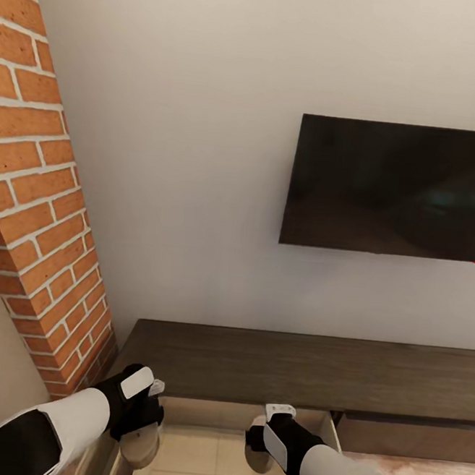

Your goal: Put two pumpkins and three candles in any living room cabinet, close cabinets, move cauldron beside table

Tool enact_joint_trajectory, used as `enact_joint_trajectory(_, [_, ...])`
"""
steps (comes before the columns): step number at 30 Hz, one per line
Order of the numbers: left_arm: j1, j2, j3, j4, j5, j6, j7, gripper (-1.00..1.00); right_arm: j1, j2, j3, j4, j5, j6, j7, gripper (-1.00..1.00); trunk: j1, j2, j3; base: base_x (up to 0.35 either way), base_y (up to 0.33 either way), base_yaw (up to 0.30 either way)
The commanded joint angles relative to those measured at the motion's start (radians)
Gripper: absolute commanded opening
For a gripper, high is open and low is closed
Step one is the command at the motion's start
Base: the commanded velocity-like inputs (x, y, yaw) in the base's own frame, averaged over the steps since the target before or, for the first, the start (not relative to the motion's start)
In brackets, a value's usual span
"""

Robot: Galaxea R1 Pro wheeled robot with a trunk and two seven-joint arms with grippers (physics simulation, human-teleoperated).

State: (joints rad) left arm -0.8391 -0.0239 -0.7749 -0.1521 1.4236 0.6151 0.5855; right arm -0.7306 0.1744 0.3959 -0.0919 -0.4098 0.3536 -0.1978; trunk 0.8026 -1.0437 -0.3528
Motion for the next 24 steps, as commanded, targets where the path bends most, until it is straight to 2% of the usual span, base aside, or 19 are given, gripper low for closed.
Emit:
enact_joint_trajectory(1, [0.000, 0.001, 0.000, 0.000, 0.002, -0.027, -0.001, -1.00, 0.003, 0.000, 0.001, 0.000, 0.000, -0.001, 0.000, -1.00, 0.004, -0.007, -0.003, 0.000, 0.000, 0.000])
enact_joint_trajectory(3, [0.001, -0.002, 0.000, 0.001, 0.002, -0.104, -0.002, -1.00, 0.012, 0.000, 0.002, -0.001, 0.001, 0.000, 0.002, -1.00, 0.012, -0.021, -0.009, 0.000, 0.000, 0.000])
enact_joint_trajectory(6, [0.001, -0.008, 0.000, -0.001, 0.002, -0.137, -0.003, -1.00, 0.017, 0.000, 0.003, -0.005, 0.004, -0.002, 0.005, -1.00, 0.023, -0.042, -0.019, 0.000, 0.000, 0.000])
enact_joint_trajectory(9, [0.002, -0.016, 0.001, -0.002, 0.003, -0.147, -0.005, -1.00, 0.022, 0.000, 0.002, -0.009, 0.004, -0.031, 0.013, -1.00, 0.035, -0.063, -0.028, 0.000, 0.000, 0.000])
enact_joint_trajectory(11, [0.002, -0.018, 0.001, -0.005, 0.004, -0.150, -0.009, -1.00, 0.035, 0.000, 0.003, -0.009, 0.002, -0.087, 0.016, -1.00, 0.042, -0.077, -0.035, 0.000, 0.000, 0.000])
enact_joint_trajectory(18, [0.002, -0.033, 0.004, -0.016, 0.003, -0.151, -0.012, -1.00, 0.063, 0.000, 0.005, -0.014, 0.007, -0.126, 0.020, -1.00, 0.069, -0.126, -0.056, 0.000, 0.000, 0.000])
enact_joint_trajectory(24, [0.002, -0.036, 0.003, -0.013, 0.003, -0.152, -0.067, -1.00, 0.067, 0.000, 0.006, -0.015, 0.008, -0.161, 0.020, -1.00, 0.092, -0.168, -0.075, 0.000, 0.000, 0.000])
